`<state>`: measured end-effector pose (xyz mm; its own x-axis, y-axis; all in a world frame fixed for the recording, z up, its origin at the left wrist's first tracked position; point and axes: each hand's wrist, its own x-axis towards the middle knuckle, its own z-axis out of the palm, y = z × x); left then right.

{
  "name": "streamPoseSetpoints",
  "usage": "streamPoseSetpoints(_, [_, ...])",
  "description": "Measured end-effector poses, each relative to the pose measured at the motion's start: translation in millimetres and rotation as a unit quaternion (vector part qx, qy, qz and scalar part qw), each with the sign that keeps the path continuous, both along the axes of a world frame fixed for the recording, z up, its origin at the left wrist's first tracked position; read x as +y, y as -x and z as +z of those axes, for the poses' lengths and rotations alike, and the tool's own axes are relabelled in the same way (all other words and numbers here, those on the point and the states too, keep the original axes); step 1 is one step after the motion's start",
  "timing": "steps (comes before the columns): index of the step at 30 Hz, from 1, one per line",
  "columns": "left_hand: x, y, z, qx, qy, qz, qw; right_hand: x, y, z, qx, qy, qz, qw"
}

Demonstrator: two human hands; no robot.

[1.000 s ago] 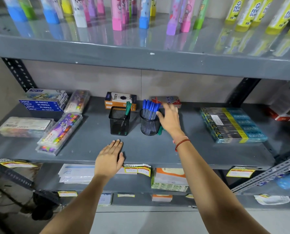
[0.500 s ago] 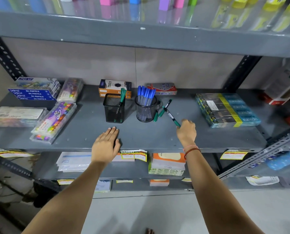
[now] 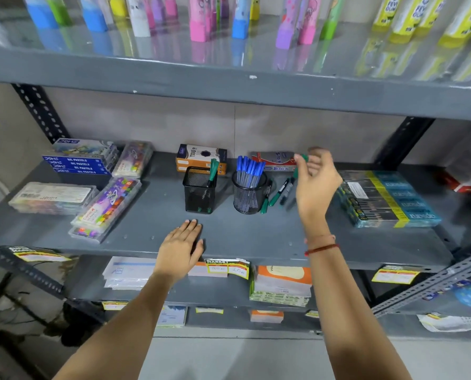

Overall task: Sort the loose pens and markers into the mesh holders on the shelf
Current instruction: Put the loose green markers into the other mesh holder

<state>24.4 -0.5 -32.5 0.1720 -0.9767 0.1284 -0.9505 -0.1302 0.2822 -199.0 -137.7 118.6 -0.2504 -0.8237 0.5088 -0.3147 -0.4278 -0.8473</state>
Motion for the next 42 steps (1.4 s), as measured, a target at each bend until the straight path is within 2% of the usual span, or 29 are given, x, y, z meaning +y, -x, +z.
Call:
streamPoseSetpoints(3, [4, -12, -1, -0.002, -0.012, 0.02, 1.0, -4, -40, 20, -0.001, 0.054, 0.04, 0.998])
streamPoseSetpoints(5, [5, -14, -1, 0.0, -0.006, 0.016, 1.0, -9, -68, 23, 0.047, 0.082, 0.067, 0.993])
streamPoseSetpoints(9, [5, -14, -1, 0.006, 0.008, 0.021, 1.0, -12, -113, 6, 0.12, 0.058, 0.113, 0.985])
streamPoseSetpoints(16, [3, -14, -5, 0.001, 0.029, 0.021, 0.999, -29, -136, 4, 0.084, 0.08, 0.119, 0.986])
streamPoseSetpoints(24, [3, -14, -5, -0.004, 0.042, 0.021, 0.999, -21, -142, -54, 0.222, -0.057, 0.136, 0.964])
streamPoseSetpoints(31, [3, -15, -7, -0.008, 0.042, 0.021, 0.999, -23, -146, -60, 0.346, -0.076, 0.177, 0.918])
streamPoseSetpoints(34, [3, -14, -6, -0.007, 0.042, 0.021, 0.999, -23, -136, -53, 0.297, -0.069, 0.173, 0.937])
streamPoseSetpoints(38, [3, -14, -5, -0.007, 0.045, 0.018, 0.999, -24, -100, -50, 0.234, -0.037, 0.066, 0.969])
streamPoseSetpoints(42, [3, -12, -5, -0.003, 0.052, 0.018, 0.998, -31, -53, -64, 0.212, -0.104, -0.008, 0.972])
